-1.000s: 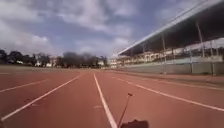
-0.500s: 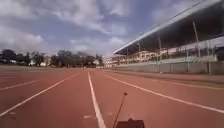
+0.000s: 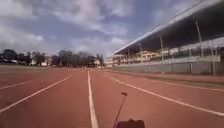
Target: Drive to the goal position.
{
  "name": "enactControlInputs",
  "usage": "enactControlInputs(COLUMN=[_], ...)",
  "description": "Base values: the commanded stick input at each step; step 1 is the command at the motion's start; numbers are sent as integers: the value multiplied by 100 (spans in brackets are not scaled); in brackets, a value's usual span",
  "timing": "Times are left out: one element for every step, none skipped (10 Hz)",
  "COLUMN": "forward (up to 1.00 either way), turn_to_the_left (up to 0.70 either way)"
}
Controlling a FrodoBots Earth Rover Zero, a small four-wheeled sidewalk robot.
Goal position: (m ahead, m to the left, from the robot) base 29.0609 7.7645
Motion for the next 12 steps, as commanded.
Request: enactControlInputs(forward=[70,70,70,70,70,70,70,70,70,70,70,70], turn_to_the_left=[0,0,0,0,0,0,0,0,0,0,0,0])
